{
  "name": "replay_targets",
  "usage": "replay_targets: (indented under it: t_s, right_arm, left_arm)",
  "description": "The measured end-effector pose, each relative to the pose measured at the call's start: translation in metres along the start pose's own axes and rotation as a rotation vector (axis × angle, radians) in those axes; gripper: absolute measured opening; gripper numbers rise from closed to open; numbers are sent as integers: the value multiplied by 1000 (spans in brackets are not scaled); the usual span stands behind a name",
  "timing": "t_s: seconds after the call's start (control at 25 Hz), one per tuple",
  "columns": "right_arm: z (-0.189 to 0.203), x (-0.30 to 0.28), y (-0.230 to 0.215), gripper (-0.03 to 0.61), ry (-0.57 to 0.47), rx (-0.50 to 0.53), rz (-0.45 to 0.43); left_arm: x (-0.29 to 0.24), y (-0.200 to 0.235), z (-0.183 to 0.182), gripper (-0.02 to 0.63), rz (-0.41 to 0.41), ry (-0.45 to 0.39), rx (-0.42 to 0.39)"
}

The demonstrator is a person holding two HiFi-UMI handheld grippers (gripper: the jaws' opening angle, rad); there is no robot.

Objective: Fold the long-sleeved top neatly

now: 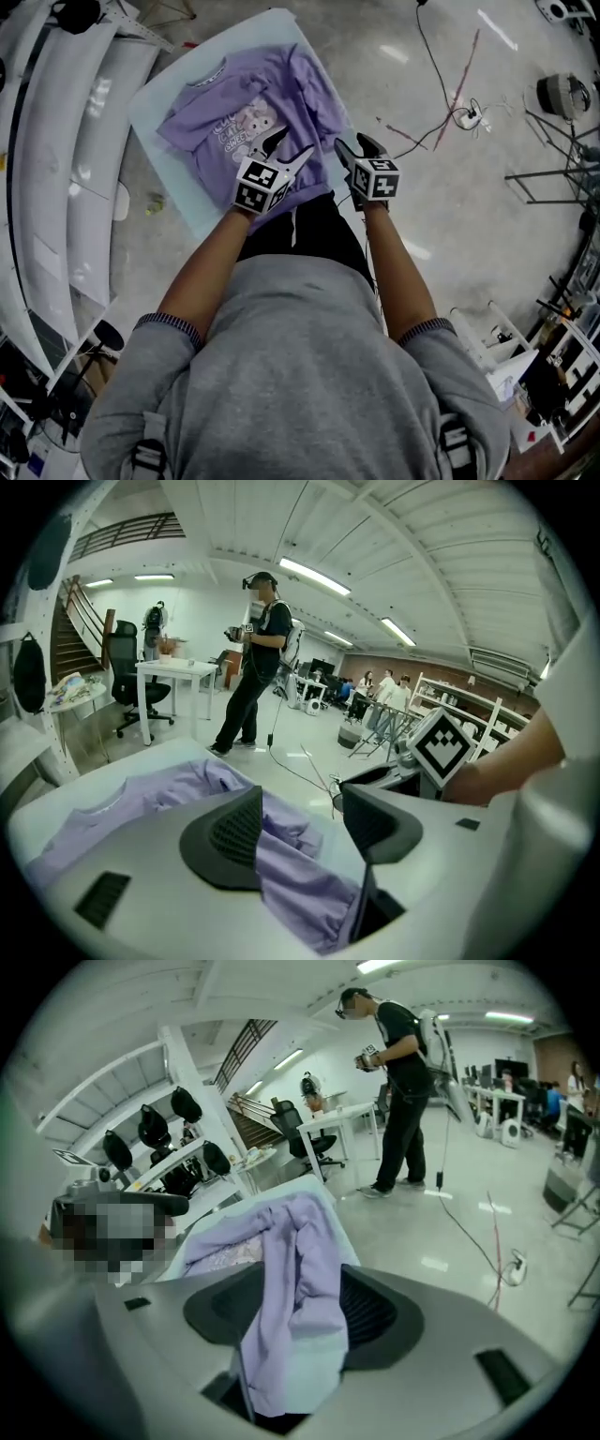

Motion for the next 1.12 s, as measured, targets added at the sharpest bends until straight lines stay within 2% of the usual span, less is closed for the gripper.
replay_targets:
  t_s: [0.2, 0.52, 0.76, 0.92, 0.96, 1.12]
  right_arm:
    - [24, -27, -15, 267, 34, -24, 67]
    - [50, -68, -30, 249, 84, -79, 123]
    - [59, -90, -29, 238, 168, 2, 177]
    - [67, -98, -25, 147, 232, 58, 198]
    - [66, -98, -25, 53, 233, 62, 197]
    - [49, -78, -34, 41, 193, 51, 199]
  left_arm:
    - [-24, 0, 11, 291, -29, 12, -3]
    - [-47, 2, 31, 291, -43, 53, 47]
    - [-48, 4, 38, 290, -58, 71, 57]
    - [-46, 11, 43, 291, -68, 83, 63]
    - [-46, 14, 42, 291, -72, 82, 64]
    - [-40, 23, 32, 291, -87, 67, 60]
Point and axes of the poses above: the fingertips, and each gripper's own axes: x backward along the fingers, y to its left, z out of its underside, the point moved 5 cm from there along x, backward along the fingers, and after that the axes turned 8 degrees about y, right-handed, at the moved point
